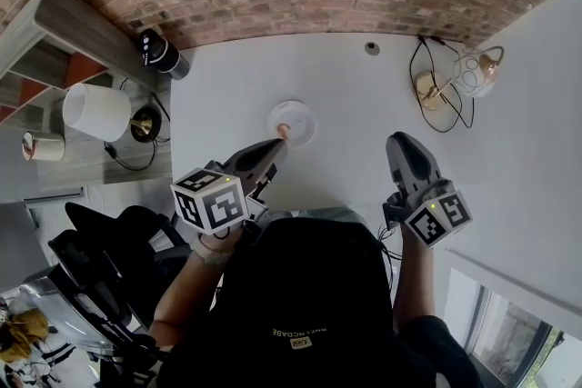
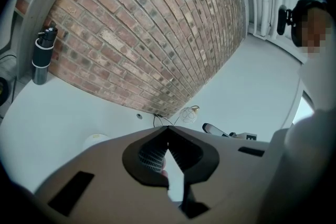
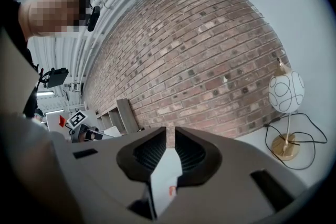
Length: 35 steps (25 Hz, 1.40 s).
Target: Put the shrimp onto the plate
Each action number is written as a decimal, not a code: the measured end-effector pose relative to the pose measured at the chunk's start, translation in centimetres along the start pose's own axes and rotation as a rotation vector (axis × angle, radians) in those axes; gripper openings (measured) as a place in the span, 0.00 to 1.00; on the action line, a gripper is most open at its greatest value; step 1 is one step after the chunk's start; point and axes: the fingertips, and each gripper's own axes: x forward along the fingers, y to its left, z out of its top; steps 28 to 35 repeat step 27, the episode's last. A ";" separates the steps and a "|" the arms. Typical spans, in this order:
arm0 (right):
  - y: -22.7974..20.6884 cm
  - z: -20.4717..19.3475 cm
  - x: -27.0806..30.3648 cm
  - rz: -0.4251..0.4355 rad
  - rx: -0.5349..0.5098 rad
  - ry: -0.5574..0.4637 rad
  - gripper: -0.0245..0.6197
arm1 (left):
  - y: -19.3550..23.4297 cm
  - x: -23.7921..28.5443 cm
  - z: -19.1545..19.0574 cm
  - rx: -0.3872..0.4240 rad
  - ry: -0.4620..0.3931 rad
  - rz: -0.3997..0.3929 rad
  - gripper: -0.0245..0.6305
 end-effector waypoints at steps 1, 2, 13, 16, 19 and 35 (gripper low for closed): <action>0.1 0.0 0.1 0.003 -0.006 0.003 0.12 | 0.2 0.0 0.0 0.000 -0.001 0.003 0.04; 0.2 0.0 0.2 0.007 -0.017 0.009 0.12 | 0.2 0.0 0.1 -0.004 -0.004 0.004 0.04; 0.0 0.2 1.6 0.026 -0.030 0.039 0.12 | 0.5 0.2 0.7 -0.028 -0.016 0.011 0.04; -0.3 0.1 1.9 0.024 -0.029 0.043 0.12 | 0.7 0.3 0.9 -0.029 -0.020 0.013 0.04; -0.5 0.1 2.1 0.021 -0.023 0.041 0.12 | 0.9 0.3 0.9 -0.029 -0.019 0.015 0.04; -0.6 0.1 2.7 0.026 -0.022 0.043 0.12 | 1.3 0.4 1.3 -0.031 -0.021 0.019 0.04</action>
